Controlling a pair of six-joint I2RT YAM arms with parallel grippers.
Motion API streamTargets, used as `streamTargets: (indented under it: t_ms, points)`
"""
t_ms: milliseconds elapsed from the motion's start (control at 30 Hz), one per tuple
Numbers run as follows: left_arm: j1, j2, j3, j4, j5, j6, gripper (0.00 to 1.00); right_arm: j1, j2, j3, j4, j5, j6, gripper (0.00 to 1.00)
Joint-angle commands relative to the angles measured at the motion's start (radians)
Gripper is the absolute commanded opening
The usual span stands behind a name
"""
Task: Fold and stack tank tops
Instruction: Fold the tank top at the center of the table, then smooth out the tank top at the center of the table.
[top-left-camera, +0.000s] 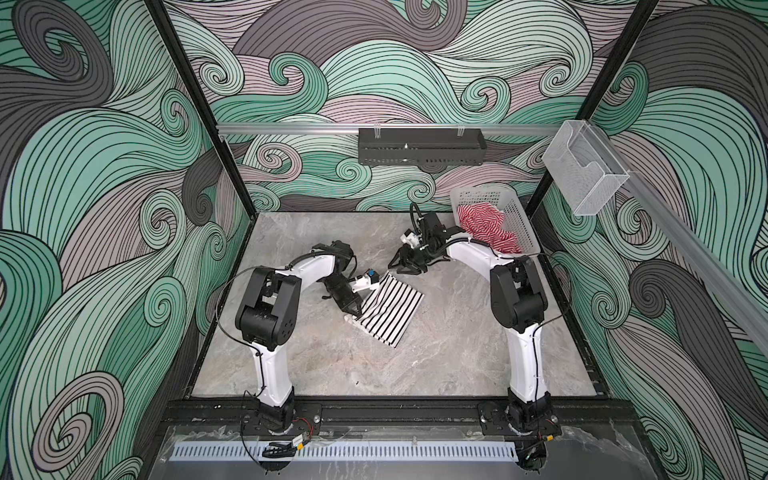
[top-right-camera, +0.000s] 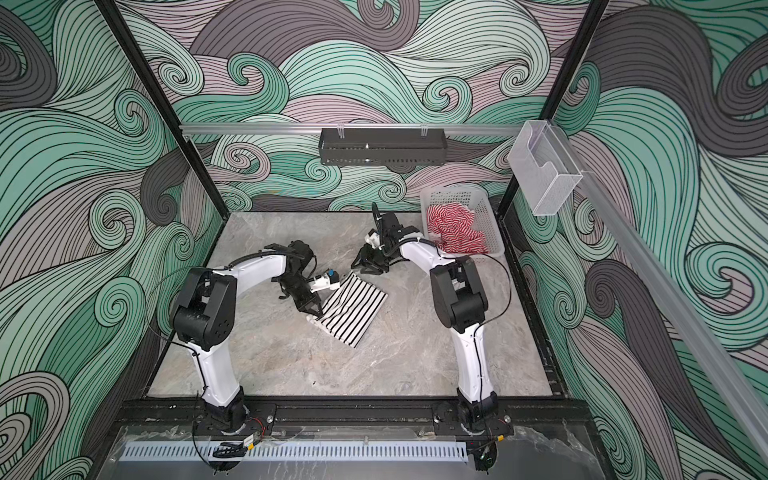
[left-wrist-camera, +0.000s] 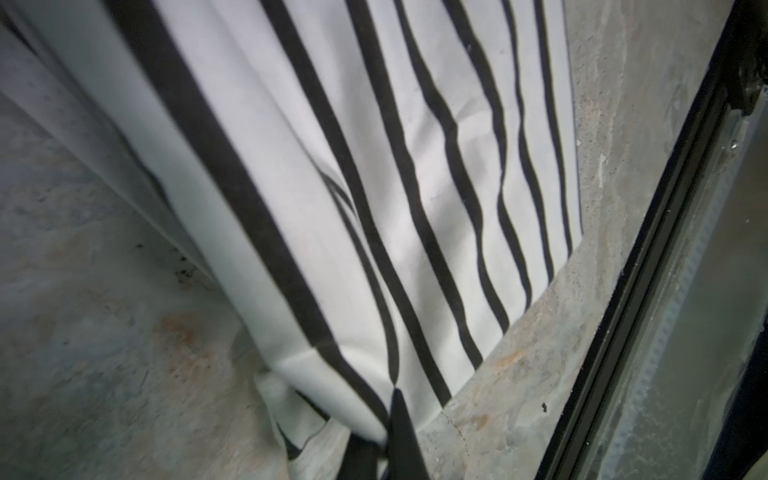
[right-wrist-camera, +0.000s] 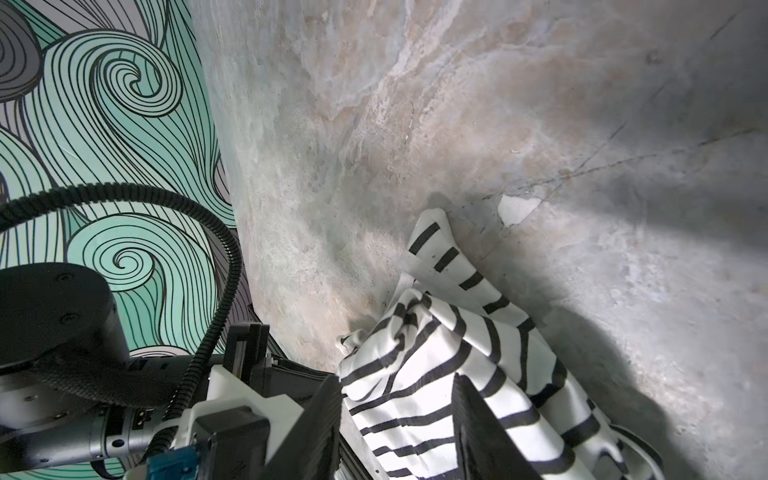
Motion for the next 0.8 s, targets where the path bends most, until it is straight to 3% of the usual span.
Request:
streamTargets:
  t_ms: [0,133,200,400,767]
  points:
    - [0.012,-0.027,-0.019,0.035,-0.036,-0.039,0.05,0.023,-0.049,-0.012,-0.012,0.061,-0.033,0.38]
    - [0.024,-0.055,-0.062,0.100,-0.093,-0.099,0.19,0.059,-0.059,-0.041,-0.006,0.083,-0.027,0.07]
    - [0.033,-0.078,-0.088,0.140,-0.116,-0.127,0.21,0.080,-0.067,-0.070,0.031,0.090,-0.006,0.00]
    - [0.066,-0.138,-0.143,0.233,-0.147,-0.161,0.24,0.118,-0.015,-0.055,0.044,0.113,0.009,0.00]
    - [0.070,-0.071,-0.137,0.252,-0.219,-0.184,0.24,0.124,0.154,0.101,0.024,0.144,0.041,0.00]
